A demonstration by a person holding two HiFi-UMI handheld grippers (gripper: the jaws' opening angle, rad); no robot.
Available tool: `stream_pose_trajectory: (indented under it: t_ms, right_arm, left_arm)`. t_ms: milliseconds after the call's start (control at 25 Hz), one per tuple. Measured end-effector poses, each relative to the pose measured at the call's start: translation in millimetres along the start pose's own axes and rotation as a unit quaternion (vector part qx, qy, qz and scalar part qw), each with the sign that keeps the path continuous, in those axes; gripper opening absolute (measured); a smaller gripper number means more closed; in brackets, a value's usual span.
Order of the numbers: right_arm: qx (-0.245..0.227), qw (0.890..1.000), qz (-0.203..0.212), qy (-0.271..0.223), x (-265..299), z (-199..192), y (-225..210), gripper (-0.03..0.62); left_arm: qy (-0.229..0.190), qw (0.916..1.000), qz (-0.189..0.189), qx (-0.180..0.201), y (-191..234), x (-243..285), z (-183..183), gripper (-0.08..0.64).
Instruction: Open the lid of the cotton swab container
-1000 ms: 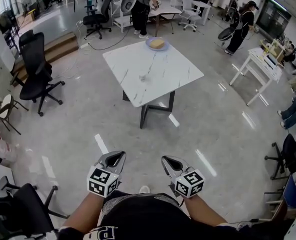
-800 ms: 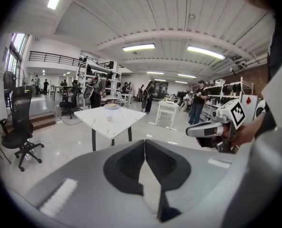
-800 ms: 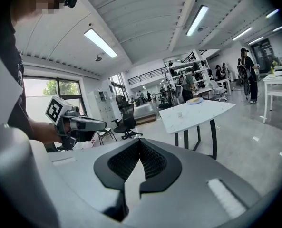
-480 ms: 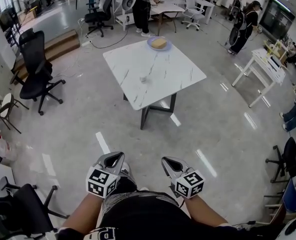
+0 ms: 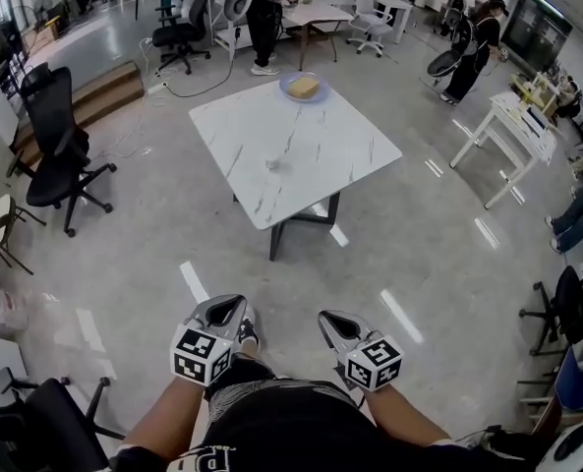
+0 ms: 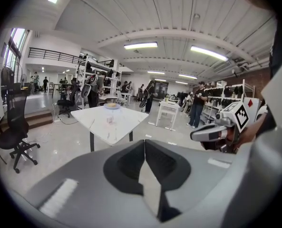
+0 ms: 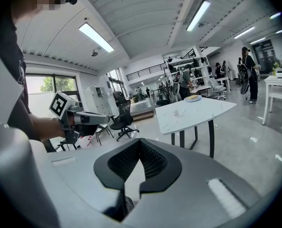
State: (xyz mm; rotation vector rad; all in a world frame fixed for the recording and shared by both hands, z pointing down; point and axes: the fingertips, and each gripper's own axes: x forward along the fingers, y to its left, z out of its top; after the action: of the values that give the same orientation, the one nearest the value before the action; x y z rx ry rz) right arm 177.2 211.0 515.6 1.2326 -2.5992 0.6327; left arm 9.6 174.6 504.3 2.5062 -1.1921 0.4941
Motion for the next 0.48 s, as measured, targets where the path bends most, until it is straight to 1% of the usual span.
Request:
stream_pose_trajectory:
  t_ms: [120, 320, 480]
  right_arm:
    - [0.0, 1.0, -0.004, 0.008, 11.7, 1.6, -9.1, 0.0]
    - [-0.002, 1.0, -0.005, 0.011, 39.3, 14.9, -22.6, 0.0]
    - [0.001, 1.0, -0.009, 0.012, 68.7, 34.7, -36.0, 0.0]
  left_arm:
    - [-0.003, 1.0, -0.005, -0.003, 8.8, 12.2, 4.7, 0.06]
    - [0.008, 0.9999, -0.005, -0.003, 34.7, 32.0, 5.8, 0.06]
    - [0.007, 0.9999, -0.008, 0.0, 63.2, 54.5, 27.3, 0.06]
